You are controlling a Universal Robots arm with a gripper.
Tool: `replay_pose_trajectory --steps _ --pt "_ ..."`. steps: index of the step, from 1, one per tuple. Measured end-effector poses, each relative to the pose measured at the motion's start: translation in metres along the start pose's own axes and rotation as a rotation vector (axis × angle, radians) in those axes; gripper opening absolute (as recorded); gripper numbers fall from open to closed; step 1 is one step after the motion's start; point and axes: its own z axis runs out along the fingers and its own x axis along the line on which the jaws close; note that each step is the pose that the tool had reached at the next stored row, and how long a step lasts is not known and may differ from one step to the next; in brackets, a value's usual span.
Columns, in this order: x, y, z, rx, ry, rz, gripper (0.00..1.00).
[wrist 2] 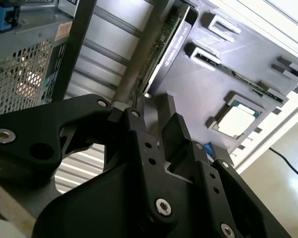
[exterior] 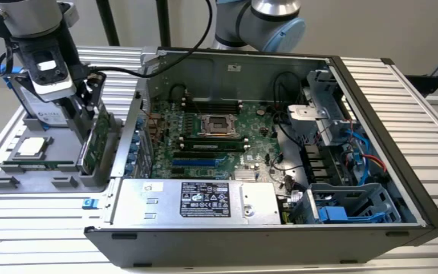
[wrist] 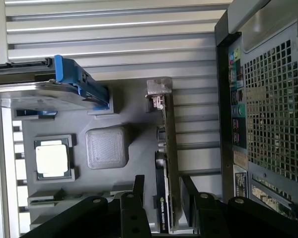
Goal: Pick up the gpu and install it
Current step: 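Pick up the gpu and move the gpu toward the slot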
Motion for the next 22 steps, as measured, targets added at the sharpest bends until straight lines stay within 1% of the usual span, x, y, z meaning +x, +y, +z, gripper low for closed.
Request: replay_pose_trajectory --steps 7,14,22 --pt "-0.0024 -0.0023 0.0035 0.0000 0.0018 0.000 1.00" --pt "-0.0050 -0.0064 0.0061 0.0003 0.0068 0.000 1.00" --pt "-0.0060 -0.0126 0.0093 0.0009 0.0125 0.001 1.00"
